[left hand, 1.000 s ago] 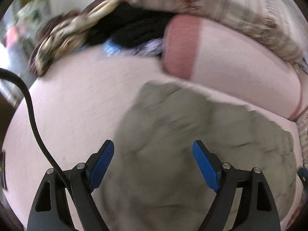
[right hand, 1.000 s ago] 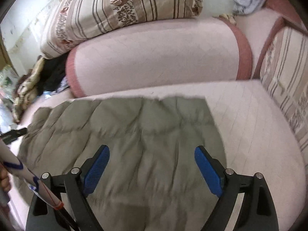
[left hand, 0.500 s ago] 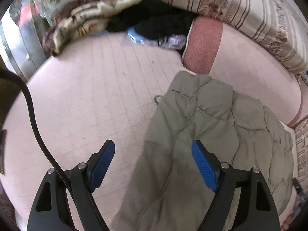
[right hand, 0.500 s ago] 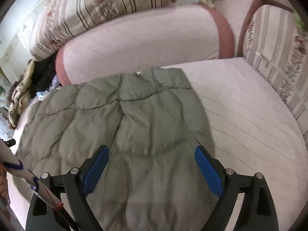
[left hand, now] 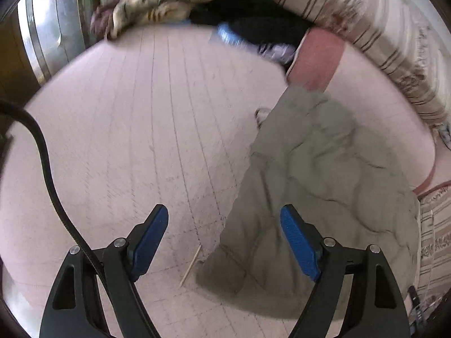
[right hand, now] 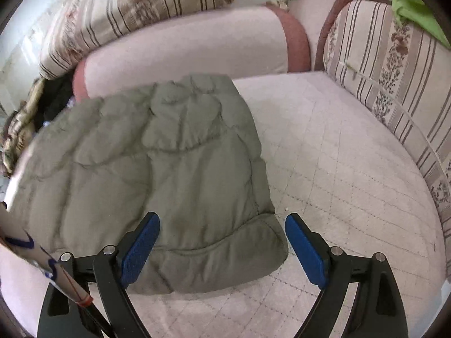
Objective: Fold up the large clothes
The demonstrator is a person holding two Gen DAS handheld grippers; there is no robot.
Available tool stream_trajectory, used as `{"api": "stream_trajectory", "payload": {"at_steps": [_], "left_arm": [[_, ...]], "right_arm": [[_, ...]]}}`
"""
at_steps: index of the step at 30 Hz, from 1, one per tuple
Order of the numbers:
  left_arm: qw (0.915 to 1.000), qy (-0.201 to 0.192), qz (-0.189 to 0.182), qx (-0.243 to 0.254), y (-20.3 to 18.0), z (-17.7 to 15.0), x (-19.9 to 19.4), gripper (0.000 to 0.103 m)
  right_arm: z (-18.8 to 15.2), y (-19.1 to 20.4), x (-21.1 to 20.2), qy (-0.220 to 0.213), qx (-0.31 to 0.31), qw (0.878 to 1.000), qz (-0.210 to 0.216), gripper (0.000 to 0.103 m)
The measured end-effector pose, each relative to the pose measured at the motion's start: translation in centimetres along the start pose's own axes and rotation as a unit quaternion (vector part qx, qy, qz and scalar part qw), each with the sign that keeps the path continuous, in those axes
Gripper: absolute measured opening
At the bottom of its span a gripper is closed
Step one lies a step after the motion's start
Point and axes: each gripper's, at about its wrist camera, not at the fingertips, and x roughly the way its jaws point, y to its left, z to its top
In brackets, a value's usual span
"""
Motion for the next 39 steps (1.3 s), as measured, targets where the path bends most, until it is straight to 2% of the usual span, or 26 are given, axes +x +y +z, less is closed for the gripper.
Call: {"api": "stream_trajectory", "payload": {"at_steps": [3,6,12,17,23,30,33,39], "left_arm": [[0.9993,-0.034,0.009,0.016,0.0,-0.8,-3.6,0.081],[0.9988,-0.043,0.003,0.024,0.2,-2.0,-5.7,0.081],[0.9988,-0.028,0.021,0.034,1.0,-3.3,-6.1,0.081],[0.9988,-0.011,0.03,0.038,1.4,-3.7,-5.5,0.081],[0.9955,-0.019,0.059,0.072,0.3,-4.6,-5.5,0.081],[0.9837,-0.084,0.087,0.133,-2.3,-8.4,-9.8,0.081],[0.9806,-0.105,0.077,0.147,-3.2,-10.3,-12.2,0.082],[0.9791,-0.109,0.049,0.165,-4.4,-13.4,-15.2,0.082]], "right_arm": [[-0.6,0.0,-2.0,-0.011,-0.011,1.0,0.004,0.093],[-1.7,-0.5,-3.0,-0.004,-0.005,1.0,0.012,0.093],[-3.6,-2.9,-3.9,0.007,0.021,1.0,0.006,0.093],[-3.9,-5.0,-4.2,0.015,0.04,0.999,0.003,0.093],[-3.7,-6.0,-3.7,0.023,0.059,0.998,0.004,0.093],[-5.0,-4.2,-4.1,0.032,0.034,0.999,0.02,0.093],[-5.5,-2.9,-5.3,0.03,0.018,0.999,0.033,0.093],[-6.3,0.2,-8.9,0.022,-0.003,0.997,0.073,0.093]]}}
